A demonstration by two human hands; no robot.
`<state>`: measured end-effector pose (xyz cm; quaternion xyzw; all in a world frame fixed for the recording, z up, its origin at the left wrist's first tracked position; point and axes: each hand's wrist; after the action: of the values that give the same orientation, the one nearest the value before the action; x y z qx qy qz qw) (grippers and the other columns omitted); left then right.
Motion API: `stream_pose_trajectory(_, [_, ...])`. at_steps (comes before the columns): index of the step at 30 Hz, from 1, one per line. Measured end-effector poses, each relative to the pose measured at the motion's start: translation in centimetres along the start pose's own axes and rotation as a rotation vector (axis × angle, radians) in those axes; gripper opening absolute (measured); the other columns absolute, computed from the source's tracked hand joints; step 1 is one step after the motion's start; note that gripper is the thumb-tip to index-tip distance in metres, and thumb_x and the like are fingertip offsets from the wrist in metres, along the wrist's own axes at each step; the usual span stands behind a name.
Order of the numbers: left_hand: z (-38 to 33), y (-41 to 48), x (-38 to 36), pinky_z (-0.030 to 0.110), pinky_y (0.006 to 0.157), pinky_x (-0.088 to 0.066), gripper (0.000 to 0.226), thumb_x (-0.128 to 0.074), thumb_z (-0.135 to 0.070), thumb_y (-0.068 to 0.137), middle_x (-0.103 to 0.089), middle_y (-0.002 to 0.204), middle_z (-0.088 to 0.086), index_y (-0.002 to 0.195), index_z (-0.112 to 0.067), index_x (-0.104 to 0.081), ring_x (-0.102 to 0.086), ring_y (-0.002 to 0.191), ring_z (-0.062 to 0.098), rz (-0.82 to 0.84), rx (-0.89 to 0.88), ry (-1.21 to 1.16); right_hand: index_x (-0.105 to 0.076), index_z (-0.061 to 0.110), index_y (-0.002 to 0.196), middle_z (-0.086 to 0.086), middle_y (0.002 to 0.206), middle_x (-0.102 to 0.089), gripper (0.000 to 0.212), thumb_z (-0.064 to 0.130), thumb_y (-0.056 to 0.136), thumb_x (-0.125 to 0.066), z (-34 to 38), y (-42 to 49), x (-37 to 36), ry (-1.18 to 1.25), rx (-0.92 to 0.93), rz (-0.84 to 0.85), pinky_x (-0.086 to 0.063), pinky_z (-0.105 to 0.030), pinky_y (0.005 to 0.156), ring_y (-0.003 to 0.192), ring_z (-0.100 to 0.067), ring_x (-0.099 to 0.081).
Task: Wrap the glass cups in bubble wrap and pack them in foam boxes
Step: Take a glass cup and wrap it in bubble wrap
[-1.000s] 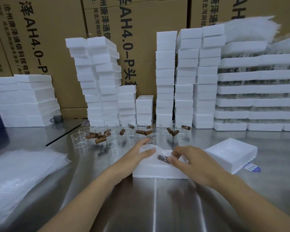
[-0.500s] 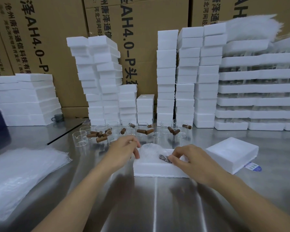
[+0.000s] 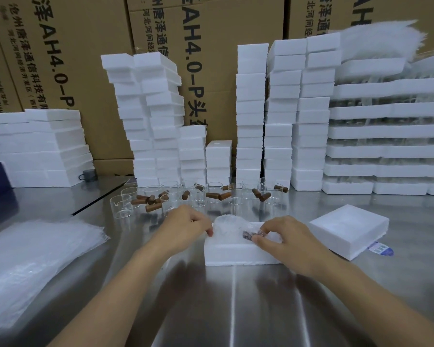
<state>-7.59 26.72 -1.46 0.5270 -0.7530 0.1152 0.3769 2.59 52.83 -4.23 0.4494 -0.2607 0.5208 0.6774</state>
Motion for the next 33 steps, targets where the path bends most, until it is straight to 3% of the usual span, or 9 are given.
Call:
stream_pose_trajectory(3, [-0.1, -0.2, 0.1, 0.027, 0.052, -0.029, 0.033, -0.064, -0.021, 0.096, -0.057, 0.060, 0.008, 0.069, -0.030, -0.082, -0.032, 0.046, 0.011, 0.030, -0.020, 0.010, -0.072, 0.027, 0.091, 0.013, 0.104, -0.068, 0.051, 0.074, 0.089, -0.050, -0.1, 0.0, -0.2, 0.020, 0.013, -0.018, -0.046, -0.034, 0.091, 0.104, -0.008, -0.055])
stream_pose_trajectory(7, [-0.1, 0.0, -0.3, 0.024, 0.049, -0.031, 0.033, -0.066, -0.019, 0.096, -0.051, 0.051, -0.007, 0.066, -0.019, -0.077, -0.034, 0.042, 0.006, -0.144, -0.012, -0.072, -0.070, 0.037, 0.089, 0.020, 0.110, -0.065, 0.039, 0.073, 0.089, -0.054, -0.1, 0.0, -0.2, 0.058, -0.002, -0.018, -0.043, -0.034, 0.093, 0.109, -0.006, -0.053])
stream_pose_trajectory(11, [-0.1, -0.2, -0.7, 0.014, 0.050, -0.036, 0.046, -0.081, -0.049, 0.092, -0.055, 0.057, -0.012, 0.075, -0.008, -0.070, -0.043, 0.048, 0.001, -0.020, -0.058, -0.053, -0.069, 0.037, 0.085, 0.020, 0.106, -0.066, 0.038, 0.073, 0.087, -0.057, 0.1, 0.2, -0.3, 0.076, -0.002, -0.033, -0.044, -0.035, 0.095, 0.108, -0.006, -0.054])
stream_pose_trajectory(16, [0.1, -0.1, -0.7, 0.019, 0.063, -0.043, 0.040, -0.086, -0.056, 0.084, -0.062, 0.077, -0.007, 0.089, -0.021, -0.068, -0.052, 0.065, 0.003, -0.017, -0.048, -0.077, -0.071, 0.039, 0.083, 0.017, 0.097, -0.066, 0.039, 0.076, 0.086, -0.060, 0.0, 0.1, 0.0, 0.136, 0.009, -0.021, -0.043, -0.034, 0.082, 0.089, -0.003, -0.053])
stream_pose_trajectory(19, [0.0, -0.1, -0.5, 0.028, 0.073, -0.048, 0.041, -0.086, -0.055, 0.085, -0.064, 0.086, -0.002, 0.098, -0.020, -0.068, -0.057, 0.073, 0.010, 0.043, -0.004, -0.128, -0.071, 0.041, 0.085, 0.017, 0.102, -0.065, 0.037, 0.076, 0.087, -0.060, 0.1, 0.1, 0.0, 0.129, 0.000, -0.008, -0.044, -0.035, 0.087, 0.093, -0.006, -0.052])
stream_pose_trajectory(24, [-0.7, -0.1, -0.1, 0.019, 0.078, -0.048, 0.047, -0.077, -0.069, 0.080, -0.068, 0.115, -0.015, 0.118, -0.044, -0.065, -0.065, 0.101, 0.002, -0.040, -0.074, -0.176, -0.071, 0.038, 0.093, 0.018, 0.105, -0.068, 0.045, 0.077, 0.090, -0.049, 0.1, -0.2, 0.8, 0.210, -0.028, -0.156, -0.047, -0.035, 0.092, 0.102, -0.004, -0.060])
stream_pose_trajectory(26, [-0.9, -0.1, -0.3, 0.016, 0.084, -0.046, 0.059, -0.074, -0.075, 0.077, -0.060, 0.130, -0.027, 0.131, -0.059, -0.057, -0.058, 0.116, -0.008, 0.033, -0.113, -0.223, -0.069, 0.033, 0.093, 0.013, 0.094, -0.066, 0.035, 0.063, 0.095, -0.052, -0.6, 0.0, 1.8, 0.036, -0.068, -0.329, -0.050, -0.038, 0.081, 0.093, -0.013, -0.062])
stream_pose_trajectory(28, [-0.7, -0.3, -1.1, 0.008, 0.088, -0.037, 0.073, -0.078, -0.072, 0.081, -0.049, 0.132, -0.044, 0.146, -0.064, -0.046, -0.046, 0.118, -0.023, 0.163, -0.127, -0.194, -0.068, 0.028, 0.103, 0.004, 0.100, -0.065, 0.024, 0.048, 0.095, -0.057, -1.9, 0.0, 2.9, -0.279, -0.168, -0.436, -0.049, -0.039, 0.081, 0.102, -0.022, -0.059])
stream_pose_trajectory(33, [0.1, 0.2, -1.8, 0.001, 0.086, -0.033, 0.081, -0.086, -0.059, 0.082, -0.043, 0.125, -0.051, 0.154, -0.045, -0.050, -0.041, 0.108, -0.036, 0.158, -0.108, -0.111, -0.050, 0.035, 0.133, 0.002, 0.125, -0.064, 0.045, 0.044, 0.090, -0.057, -4.5, -0.4, 3.7, -0.615, -0.475, -0.076, -0.035, -0.042, 0.095, 0.118, -0.025, -0.054])
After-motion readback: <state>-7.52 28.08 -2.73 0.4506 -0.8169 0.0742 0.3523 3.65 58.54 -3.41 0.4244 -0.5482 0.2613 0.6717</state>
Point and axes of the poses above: each hand's wrist, its own y-axis towards the middle knuckle, its own x-axis out of the back of the hand, z = x × y
